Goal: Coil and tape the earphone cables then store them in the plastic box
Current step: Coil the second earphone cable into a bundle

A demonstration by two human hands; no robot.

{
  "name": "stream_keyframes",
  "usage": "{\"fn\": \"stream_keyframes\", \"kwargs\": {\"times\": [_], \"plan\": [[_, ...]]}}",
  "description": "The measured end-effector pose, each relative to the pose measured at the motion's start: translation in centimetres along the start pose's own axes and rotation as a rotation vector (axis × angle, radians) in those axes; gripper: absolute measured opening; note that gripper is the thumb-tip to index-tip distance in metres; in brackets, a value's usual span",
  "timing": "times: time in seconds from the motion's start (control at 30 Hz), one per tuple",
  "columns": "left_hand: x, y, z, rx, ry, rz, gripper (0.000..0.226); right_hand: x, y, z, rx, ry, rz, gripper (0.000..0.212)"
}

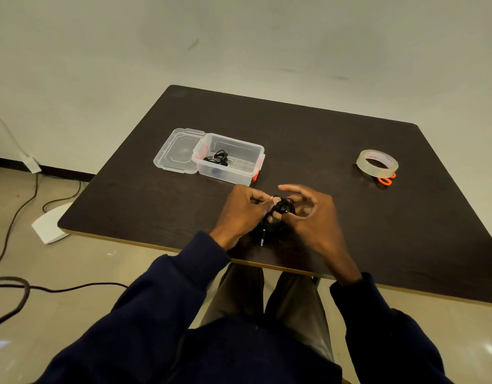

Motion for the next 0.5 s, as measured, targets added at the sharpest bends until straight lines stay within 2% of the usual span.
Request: {"fn": "stream_keyframes", "kwargs": {"times": [0.17,0.27,0.4,0.5], "plan": [[-0.4,0.1,-0.7,-0.068,-0.054,-0.015,0.014,0.2,-1.0,-1.0,-0.213,-0.257,0.098,0.041],[-0.1,0.0,-1.1,-0.106,-0.166,-0.062,0.012,0.4,-1.3,-1.5,-0.342,-0.384,0.135,0.03],[-0.1,-0.1,-1.4,-0.134,-0.257,-0.078,0.016,-0.1,-1.3,-1.3,-0.367,-0.258,0.154,0.023],[-0.2,-0.2,-1.3,-0.13,-0.262,-0.1,0.019,-0.7,-1.0,-0.2,-0.227,-0.027,0.149,0.025]]}}
Point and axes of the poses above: each hand's wrist, its own y-axis towards the middle knuckle, its own x-axis out of the palm, z = x × y, the point moved 6 cm from there along y, towards the middle knuckle, and after that the axes turned 6 degrees about -x, right-handed, at the moved point
